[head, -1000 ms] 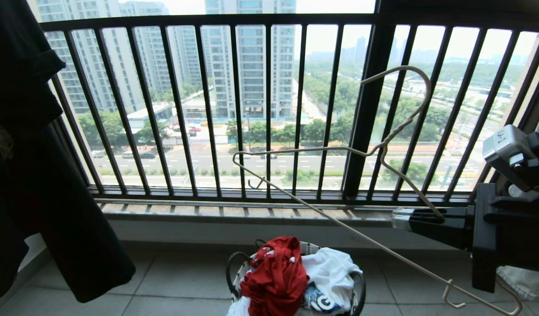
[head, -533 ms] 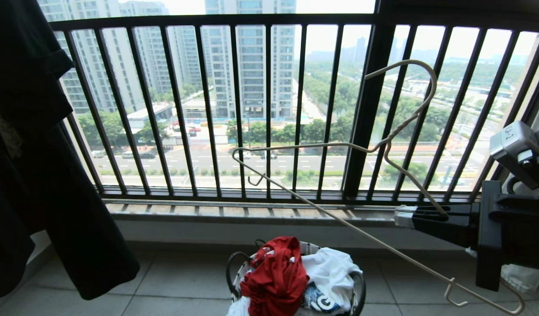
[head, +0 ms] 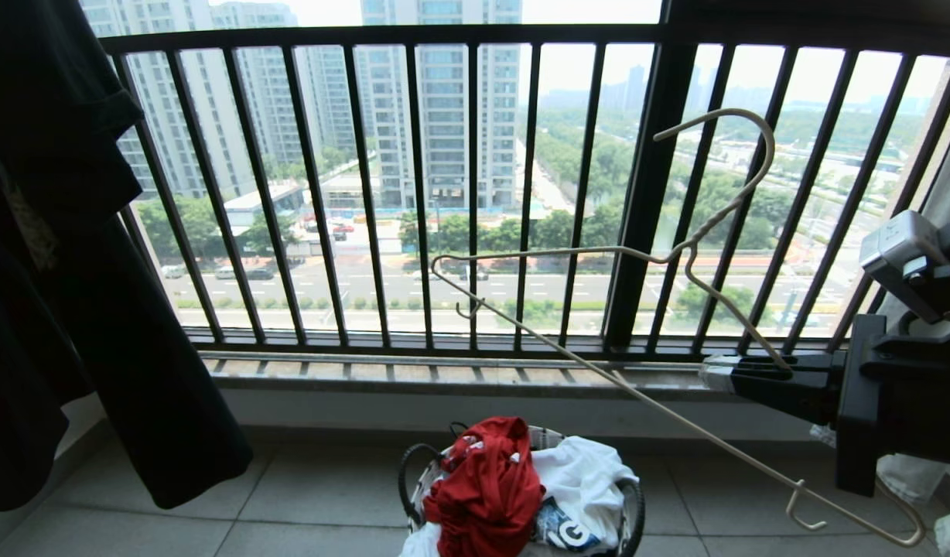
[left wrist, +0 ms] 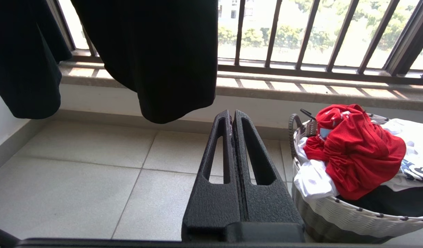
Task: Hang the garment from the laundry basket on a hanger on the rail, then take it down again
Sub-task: Pick up clothes from the basket
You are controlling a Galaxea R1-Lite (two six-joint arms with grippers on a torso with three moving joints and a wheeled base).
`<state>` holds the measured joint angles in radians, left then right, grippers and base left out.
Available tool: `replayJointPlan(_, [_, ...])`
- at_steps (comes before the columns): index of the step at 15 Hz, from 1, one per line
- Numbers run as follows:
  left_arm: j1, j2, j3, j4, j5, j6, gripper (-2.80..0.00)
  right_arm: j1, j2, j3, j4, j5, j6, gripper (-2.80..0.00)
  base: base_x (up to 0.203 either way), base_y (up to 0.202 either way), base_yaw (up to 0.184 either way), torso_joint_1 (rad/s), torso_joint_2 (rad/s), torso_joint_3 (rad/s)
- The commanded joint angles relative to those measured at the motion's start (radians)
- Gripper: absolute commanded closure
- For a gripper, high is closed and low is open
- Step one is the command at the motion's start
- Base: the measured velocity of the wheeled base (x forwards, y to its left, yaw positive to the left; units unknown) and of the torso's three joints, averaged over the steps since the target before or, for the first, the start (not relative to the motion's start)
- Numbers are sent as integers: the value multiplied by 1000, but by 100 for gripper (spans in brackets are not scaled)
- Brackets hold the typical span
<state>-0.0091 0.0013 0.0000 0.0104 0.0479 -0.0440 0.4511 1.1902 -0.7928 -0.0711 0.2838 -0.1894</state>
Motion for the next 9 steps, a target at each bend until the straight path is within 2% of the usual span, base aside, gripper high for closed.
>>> replayJointPlan(1, [0,0,0,0,0,0,0,-9,22,-4,-4,4,-1,0,0,0,0,0,0,0])
replayJointPlan(4, [0,0,-2,0,1,-4,0,-19,29,7,-61,5,2,0,0,0,0,0,0,0])
replayJointPlan(9, [11,0,-3,8,7,-4,0,-24,25,8,-62,6,2,0,0,0,0,0,0,0])
